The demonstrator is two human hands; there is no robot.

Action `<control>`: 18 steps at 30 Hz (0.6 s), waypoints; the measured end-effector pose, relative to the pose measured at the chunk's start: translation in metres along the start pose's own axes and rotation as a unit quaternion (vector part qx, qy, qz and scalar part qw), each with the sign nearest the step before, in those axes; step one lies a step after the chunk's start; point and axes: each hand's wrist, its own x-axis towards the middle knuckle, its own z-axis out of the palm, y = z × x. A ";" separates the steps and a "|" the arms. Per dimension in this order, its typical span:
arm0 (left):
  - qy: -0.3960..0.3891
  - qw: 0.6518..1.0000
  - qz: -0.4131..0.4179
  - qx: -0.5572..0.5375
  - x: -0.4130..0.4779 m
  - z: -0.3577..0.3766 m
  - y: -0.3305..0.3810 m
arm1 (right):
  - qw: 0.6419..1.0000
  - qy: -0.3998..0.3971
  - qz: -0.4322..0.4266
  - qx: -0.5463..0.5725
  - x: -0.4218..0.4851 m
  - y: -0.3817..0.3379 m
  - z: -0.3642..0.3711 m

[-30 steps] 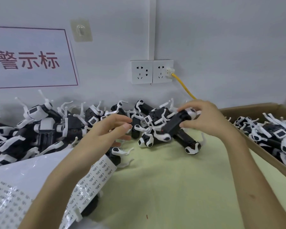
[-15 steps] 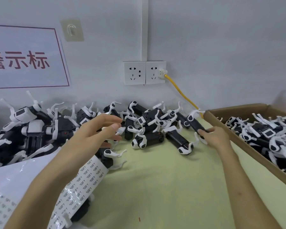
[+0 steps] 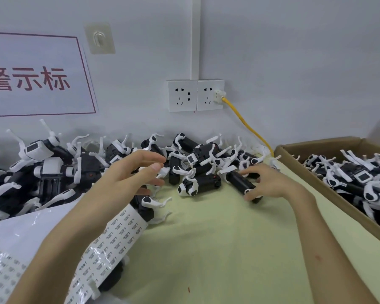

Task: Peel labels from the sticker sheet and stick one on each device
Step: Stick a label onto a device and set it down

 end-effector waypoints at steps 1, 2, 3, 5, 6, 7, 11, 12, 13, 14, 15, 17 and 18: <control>0.000 1.000 0.001 0.000 0.000 0.000 0.000 | 1.000 0.013 0.012 -0.004 0.001 0.005 -0.002; -0.001 1.000 0.003 0.001 0.000 -0.001 -0.001 | 0.999 0.036 0.029 -0.015 0.003 0.010 -0.002; -0.002 1.000 0.006 0.004 0.000 -0.002 -0.001 | 0.996 0.066 0.048 -0.038 0.004 0.012 0.001; 0.001 1.000 0.014 0.015 0.001 -0.004 -0.003 | 0.979 0.149 0.091 -0.105 0.006 0.008 0.009; 0.002 0.999 0.019 0.028 0.002 -0.005 -0.005 | 0.967 0.203 0.102 -0.114 0.007 0.001 0.014; 0.002 0.998 0.026 0.052 0.004 -0.007 -0.007 | 0.956 0.259 0.090 -0.101 0.009 -0.008 0.019; -0.070 0.973 0.026 0.218 0.008 -0.012 -0.018 | 0.953 0.246 -0.177 0.005 0.011 -0.061 0.053; -0.099 0.960 0.016 0.261 0.007 -0.012 -0.020 | 0.956 0.181 -0.232 -0.007 0.011 -0.072 0.067; -0.124 0.946 0.006 0.301 0.007 -0.013 -0.023 | 0.955 0.129 -0.263 -0.038 0.013 -0.079 0.083; -0.142 0.931 -0.003 0.336 0.006 -0.013 -0.024 | 0.954 0.104 -0.275 -0.063 0.017 -0.081 0.097; -0.153 0.918 -0.010 0.367 0.006 -0.013 -0.026 | 0.954 0.106 -0.272 -0.071 0.020 -0.080 0.106; -0.160 0.899 -0.015 0.408 0.006 -0.015 -0.028 | 0.953 0.150 -0.255 -0.063 0.025 -0.074 0.111; -0.160 0.895 -0.014 0.416 0.007 -0.015 -0.029 | 0.951 0.175 -0.247 -0.059 0.026 -0.070 0.110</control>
